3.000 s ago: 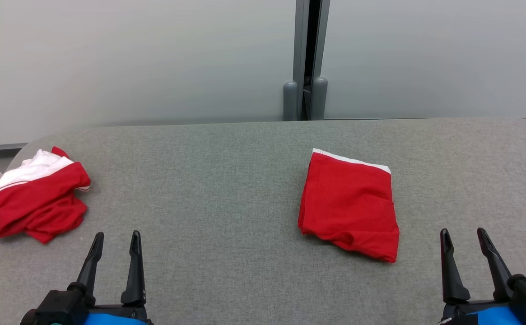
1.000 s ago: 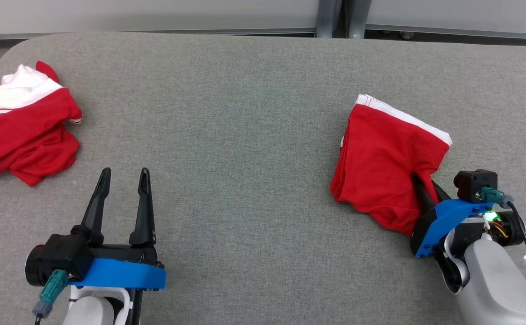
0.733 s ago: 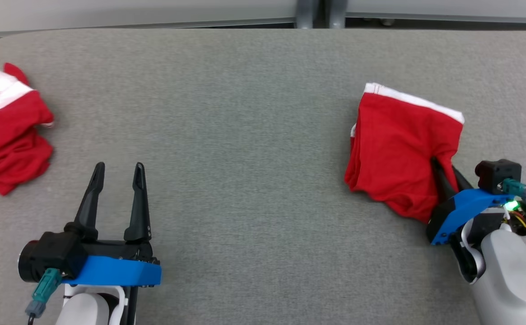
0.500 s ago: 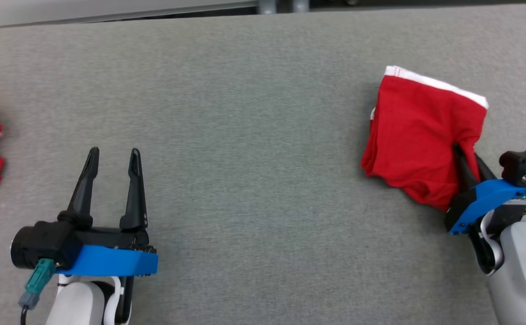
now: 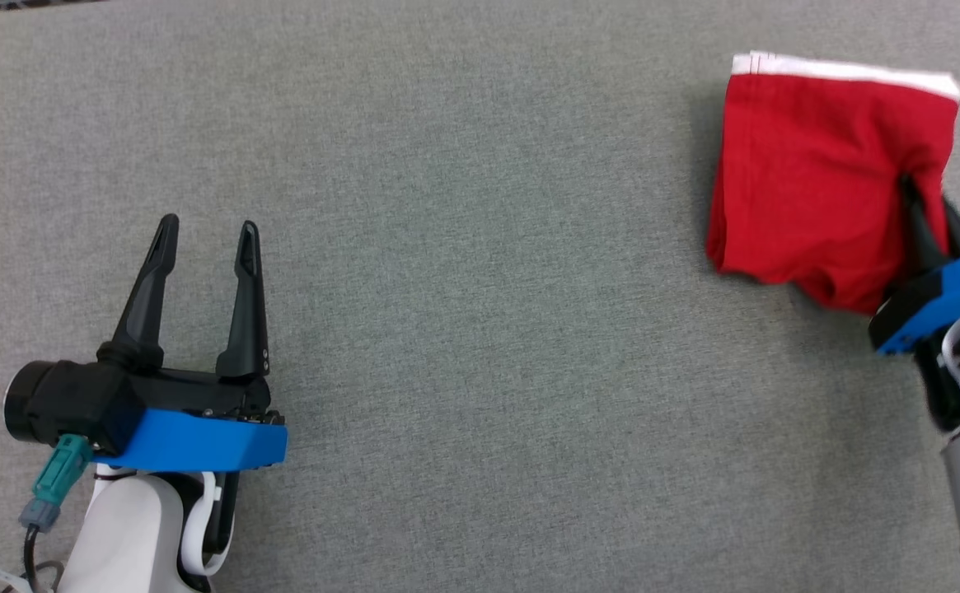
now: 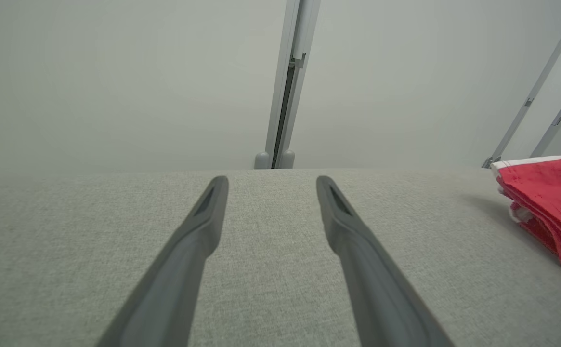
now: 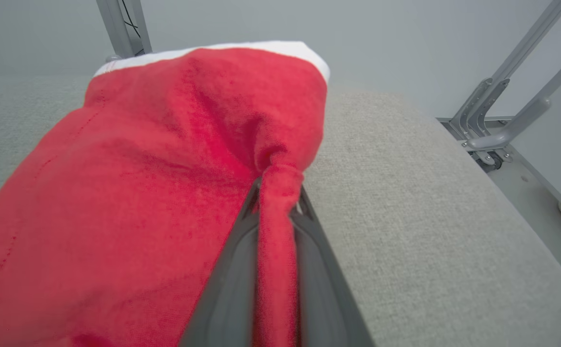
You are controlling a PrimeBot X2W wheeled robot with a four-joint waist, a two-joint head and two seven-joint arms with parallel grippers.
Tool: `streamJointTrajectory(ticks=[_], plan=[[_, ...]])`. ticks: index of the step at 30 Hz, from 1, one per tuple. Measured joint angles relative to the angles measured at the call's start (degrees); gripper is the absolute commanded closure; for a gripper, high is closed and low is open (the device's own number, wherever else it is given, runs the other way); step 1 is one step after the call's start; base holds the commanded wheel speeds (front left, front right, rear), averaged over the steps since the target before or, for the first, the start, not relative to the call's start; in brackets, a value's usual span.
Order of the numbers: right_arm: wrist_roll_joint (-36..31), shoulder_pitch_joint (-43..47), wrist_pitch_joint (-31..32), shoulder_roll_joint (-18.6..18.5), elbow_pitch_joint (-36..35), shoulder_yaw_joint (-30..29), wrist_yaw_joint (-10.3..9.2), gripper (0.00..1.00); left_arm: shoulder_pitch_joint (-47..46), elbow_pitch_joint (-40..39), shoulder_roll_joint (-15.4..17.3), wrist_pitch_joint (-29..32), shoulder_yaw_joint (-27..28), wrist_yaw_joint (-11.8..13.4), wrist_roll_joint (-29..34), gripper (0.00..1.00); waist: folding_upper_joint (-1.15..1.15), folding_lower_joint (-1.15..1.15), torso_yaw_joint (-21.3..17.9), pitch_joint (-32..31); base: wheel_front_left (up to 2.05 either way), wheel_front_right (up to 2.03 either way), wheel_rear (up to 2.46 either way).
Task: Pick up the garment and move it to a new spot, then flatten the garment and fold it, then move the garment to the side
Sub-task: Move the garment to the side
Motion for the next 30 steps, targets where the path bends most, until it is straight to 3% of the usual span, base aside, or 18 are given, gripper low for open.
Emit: streamJointTrajectory(ticks=[4, 18, 26, 27, 28, 29, 30], plan=[[0.47, -4.35, 2.99, -3.26, -0.75, 1.53, 0.00, 1.00, -0.73, -1.24, 0.38, 0.52, -0.24, 0.01, 0.03, 0.00, 0.00, 0.00, 0.38, 1.62, 0.00, 0.00, 0.00], [1.96, -16.57, 10.03, -22.27, 5.60, 3.11, 0.00, 1.00, -4.95, -5.87, 1.67, 2.53, -1.30, 0.07, 0.91, 0.00, 0.00, 0.00, 3.54, 9.82, 0.00, 0.00, 0.00], [2.19, -21.78, 9.38, -25.61, 10.16, 4.68, 0.00, 0.99, -6.08, -7.10, 2.10, 3.00, -1.58, 0.13, 1.03, 0.00, 0.00, 0.00, 4.52, 12.69, 0.00, 0.00, 0.00], [1.85, -22.38, 9.25, -25.77, 10.65, 5.05, 0.00, 0.89, -6.14, -7.19, 2.18, 3.02, -1.63, 0.14, 1.02, 0.00, 0.00, 0.00, 4.58, 12.85, 0.00, 0.00, 0.00], [1.46, -22.96, 8.82, -25.94, 11.05, 5.35, 0.00, 0.63, -6.17, -7.22, 2.24, 3.02, -1.65, 0.14, 1.02, 0.00, 0.00, 0.00, 4.65, 13.00, 0.00, 0.00, 0.00], [0.98, -23.52, 8.35, -26.03, 11.36, 5.61, 0.00, 0.50, -6.20, -7.26, 2.27, 3.02, -1.68, 0.15, 1.02, 0.00, 0.00, 0.00, 4.71, 13.12, 0.00, 0.00, 0.00], [0.57, -24.14, 7.94, -25.95, 11.66, 5.70, 0.00, 0.29, -6.28, -7.28, 2.29, 3.02, -1.74, 0.23, 1.02, 0.00, 0.00, 0.00, 4.77, 13.21, 0.00, 0.00, 0.00]])
